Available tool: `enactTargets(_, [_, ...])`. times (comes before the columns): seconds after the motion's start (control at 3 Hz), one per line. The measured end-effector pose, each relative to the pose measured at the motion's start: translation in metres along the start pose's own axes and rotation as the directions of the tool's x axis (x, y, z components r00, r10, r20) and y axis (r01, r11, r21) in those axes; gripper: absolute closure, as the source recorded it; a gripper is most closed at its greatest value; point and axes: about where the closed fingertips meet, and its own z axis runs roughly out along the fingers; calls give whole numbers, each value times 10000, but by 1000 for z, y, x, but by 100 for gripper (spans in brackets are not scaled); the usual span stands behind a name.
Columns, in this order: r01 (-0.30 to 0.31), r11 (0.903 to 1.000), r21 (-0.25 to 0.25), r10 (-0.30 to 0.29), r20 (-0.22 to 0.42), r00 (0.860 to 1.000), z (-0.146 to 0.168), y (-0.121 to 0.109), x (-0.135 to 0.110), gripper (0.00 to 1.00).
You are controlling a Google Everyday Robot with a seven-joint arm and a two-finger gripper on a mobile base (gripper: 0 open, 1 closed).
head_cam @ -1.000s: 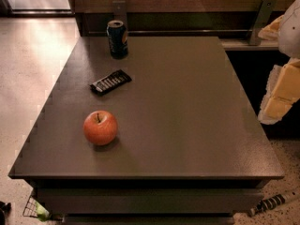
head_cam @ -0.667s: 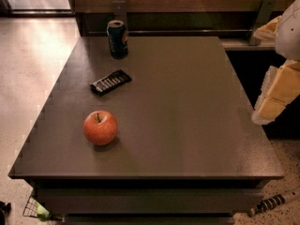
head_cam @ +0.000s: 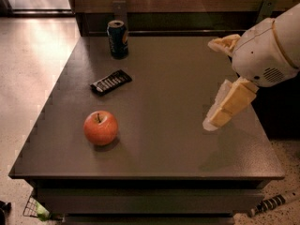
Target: Move apple near pepsi can
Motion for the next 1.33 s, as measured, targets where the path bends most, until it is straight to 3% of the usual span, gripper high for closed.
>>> enactTargets(0.33, [-22, 9944, -1058, 276, 2393, 9706, 55, 9, -50, 0])
enactTargets(0.67, [-82, 9864, -1639, 637, 3365, 9395, 78, 13, -72, 0])
enactTargets(1.33, [-161, 9787, -2045, 870, 3426, 9354, 107, 26, -71, 0])
